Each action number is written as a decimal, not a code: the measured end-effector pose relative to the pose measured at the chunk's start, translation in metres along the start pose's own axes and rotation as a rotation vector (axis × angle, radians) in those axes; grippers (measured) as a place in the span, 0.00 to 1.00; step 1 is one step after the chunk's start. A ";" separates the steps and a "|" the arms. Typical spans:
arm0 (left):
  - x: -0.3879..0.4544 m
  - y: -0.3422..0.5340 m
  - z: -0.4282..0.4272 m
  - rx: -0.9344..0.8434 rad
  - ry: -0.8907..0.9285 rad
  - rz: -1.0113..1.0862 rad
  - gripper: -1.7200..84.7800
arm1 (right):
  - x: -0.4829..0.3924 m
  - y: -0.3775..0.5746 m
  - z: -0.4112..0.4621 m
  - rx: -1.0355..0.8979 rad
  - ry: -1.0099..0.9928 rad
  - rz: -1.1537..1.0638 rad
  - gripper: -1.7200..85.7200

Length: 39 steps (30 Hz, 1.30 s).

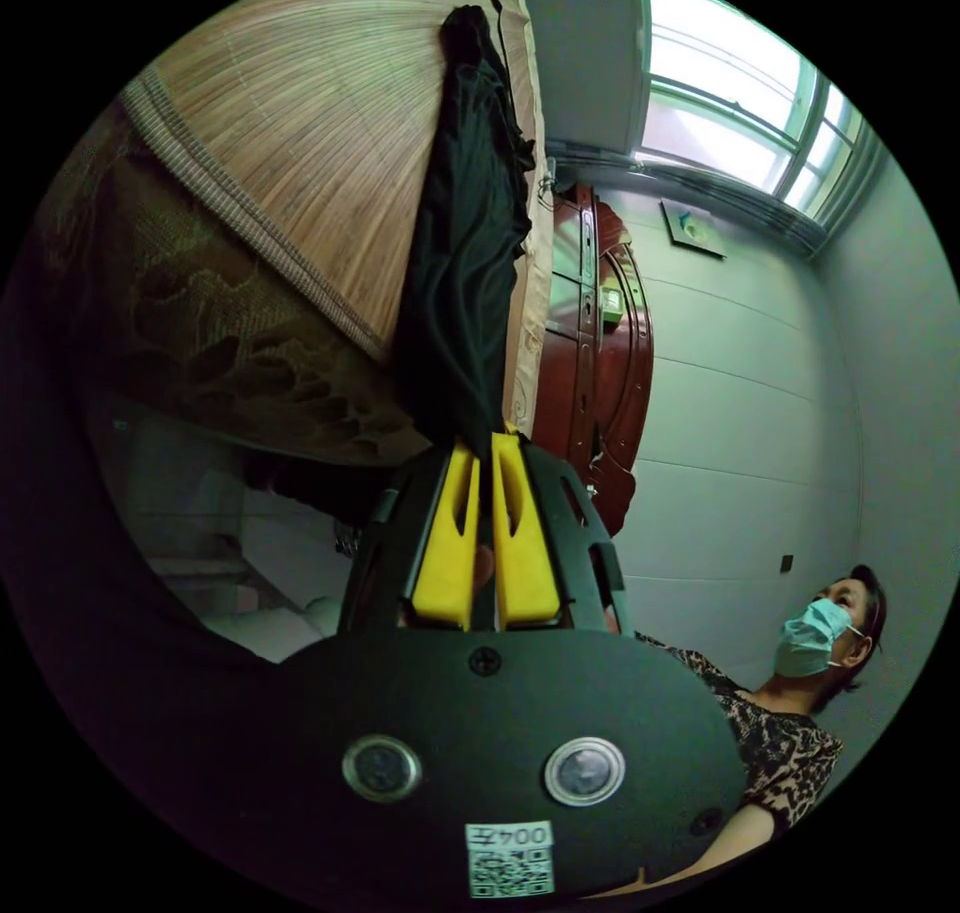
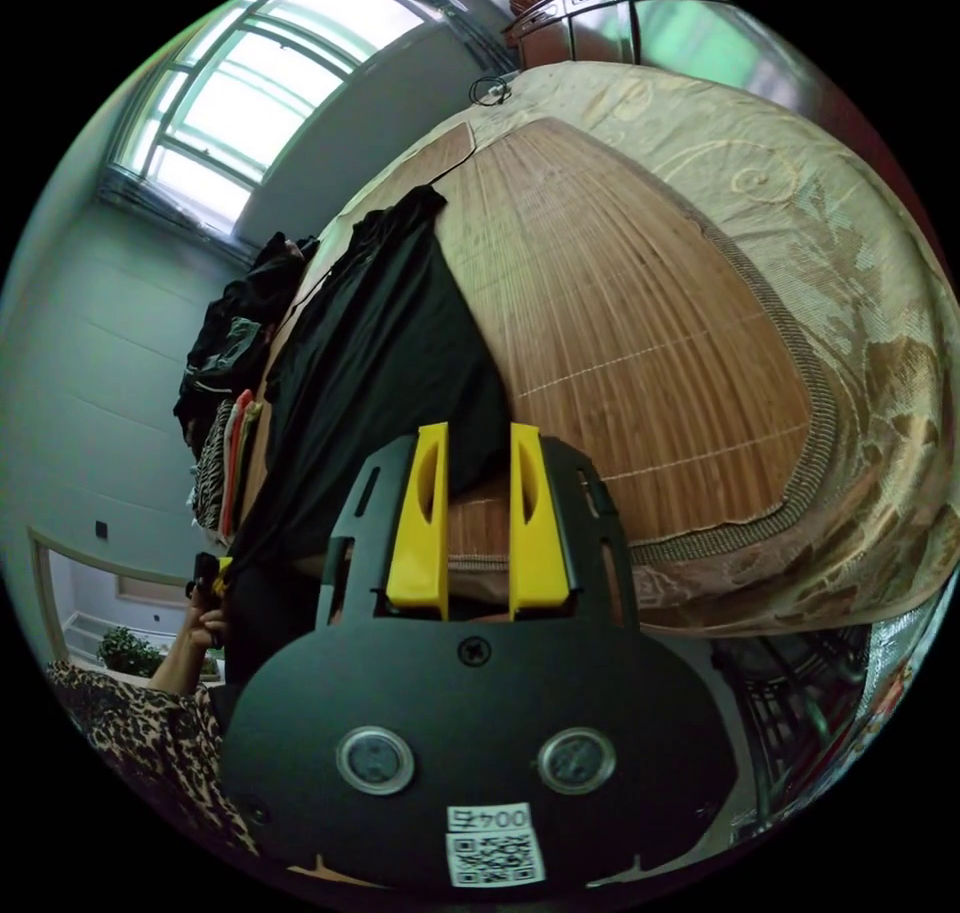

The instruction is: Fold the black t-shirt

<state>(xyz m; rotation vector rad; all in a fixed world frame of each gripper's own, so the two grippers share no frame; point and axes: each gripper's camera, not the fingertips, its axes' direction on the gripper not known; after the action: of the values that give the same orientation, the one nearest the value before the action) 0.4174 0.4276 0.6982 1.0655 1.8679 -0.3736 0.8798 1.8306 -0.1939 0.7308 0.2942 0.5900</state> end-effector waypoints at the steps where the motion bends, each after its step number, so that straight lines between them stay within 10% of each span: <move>1: 0.008 -0.003 0.003 -0.004 0.004 0.003 0.06 | 0.003 -0.005 -0.002 -0.006 0.000 -0.006 0.11; 20: 0.259 -0.061 -0.059 0.219 0.199 0.386 0.06 | 0.010 -0.094 -0.231 0.451 -0.913 0.034 0.02; 39: 0.741 -0.085 -0.147 0.405 0.313 0.961 0.06 | -0.252 -0.208 -0.596 0.856 -1.008 -0.456 0.01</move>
<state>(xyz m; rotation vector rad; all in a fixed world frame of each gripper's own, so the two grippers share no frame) 0.1183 0.8542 0.1450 2.2371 1.3246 -0.0025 0.4949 1.8778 -0.7519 1.6229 -0.2616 -0.4223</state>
